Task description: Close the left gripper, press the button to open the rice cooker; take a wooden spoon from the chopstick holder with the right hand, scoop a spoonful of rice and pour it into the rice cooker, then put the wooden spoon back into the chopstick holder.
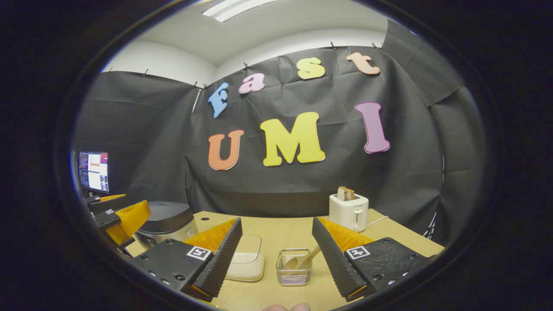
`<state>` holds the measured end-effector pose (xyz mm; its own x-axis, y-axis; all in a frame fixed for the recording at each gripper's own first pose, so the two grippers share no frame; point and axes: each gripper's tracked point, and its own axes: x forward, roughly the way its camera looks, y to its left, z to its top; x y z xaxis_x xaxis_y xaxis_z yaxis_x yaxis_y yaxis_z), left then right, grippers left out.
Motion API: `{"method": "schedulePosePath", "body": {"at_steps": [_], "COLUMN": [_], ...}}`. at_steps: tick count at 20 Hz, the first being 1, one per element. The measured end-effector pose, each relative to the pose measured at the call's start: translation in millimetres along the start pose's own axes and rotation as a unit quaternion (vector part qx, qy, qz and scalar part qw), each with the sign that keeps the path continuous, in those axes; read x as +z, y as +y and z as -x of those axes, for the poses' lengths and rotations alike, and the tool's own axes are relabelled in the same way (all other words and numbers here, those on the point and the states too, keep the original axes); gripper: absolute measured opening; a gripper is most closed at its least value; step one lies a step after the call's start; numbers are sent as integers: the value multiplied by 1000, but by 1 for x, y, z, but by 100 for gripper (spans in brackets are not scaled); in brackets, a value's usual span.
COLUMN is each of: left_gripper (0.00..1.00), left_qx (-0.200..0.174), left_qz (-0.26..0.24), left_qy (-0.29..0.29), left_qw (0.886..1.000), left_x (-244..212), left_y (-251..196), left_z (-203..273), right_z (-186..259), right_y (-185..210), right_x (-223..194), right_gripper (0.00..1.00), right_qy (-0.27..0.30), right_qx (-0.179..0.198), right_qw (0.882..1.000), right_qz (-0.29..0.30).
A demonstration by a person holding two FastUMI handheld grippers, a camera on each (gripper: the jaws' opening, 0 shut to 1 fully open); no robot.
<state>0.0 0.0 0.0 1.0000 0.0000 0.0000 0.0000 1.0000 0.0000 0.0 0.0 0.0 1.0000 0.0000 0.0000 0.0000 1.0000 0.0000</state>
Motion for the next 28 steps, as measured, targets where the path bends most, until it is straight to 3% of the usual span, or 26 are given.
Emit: {"method": "schedulePosePath", "body": {"at_steps": [2,4,5,7,8,9,12,13,15,16,18,20,28], "left_gripper": [98,98,98,98,98,98,98,98,98,98,98,98,98], "left_qx": [-1,9,7,10,13,15,19,19,23,23,20,21,35], "left_qz": [1,2,5,7,8,8,14,13,9,6,5,3,9], "left_qy": [6,10,11,10,8,9,13,13,15,17,18,15,18], "left_qw": [1000,1000,1000,1000,1000,1000,1000,1000,1000,1000,1000,1000,999], "left_x": [-3,-6,-6,-5,-5,-5,-6,-6,-8,-9,-10,-9,-10], "left_y": [1,6,7,11,14,16,18,18,21,21,19,18,30], "left_z": [-1,-2,-3,-2,-1,-2,-2,-2,-3,-3,-2,-2,-5], "right_z": [1,2,3,3,3,2,2,2,1,0,-3,-4,-2], "right_y": [7,14,17,24,26,26,26,25,24,25,22,24,26], "right_x": [1,3,4,3,3,4,5,5,4,2,-7,-12,0], "right_gripper": [92,95,91,95,91,96,95,91,91,95,91,96,91], "right_qy": [-2,-7,-9,-9,-9,-9,-10,-10,-9,-7,10,19,-7], "right_qx": [6,11,13,18,20,21,18,16,14,13,7,10,15], "right_qw": [1000,1000,1000,1000,1000,1000,1000,1000,1000,1000,1000,1000,1000], "right_qz": [4,10,13,15,13,13,10,10,12,13,22,20,16]}}
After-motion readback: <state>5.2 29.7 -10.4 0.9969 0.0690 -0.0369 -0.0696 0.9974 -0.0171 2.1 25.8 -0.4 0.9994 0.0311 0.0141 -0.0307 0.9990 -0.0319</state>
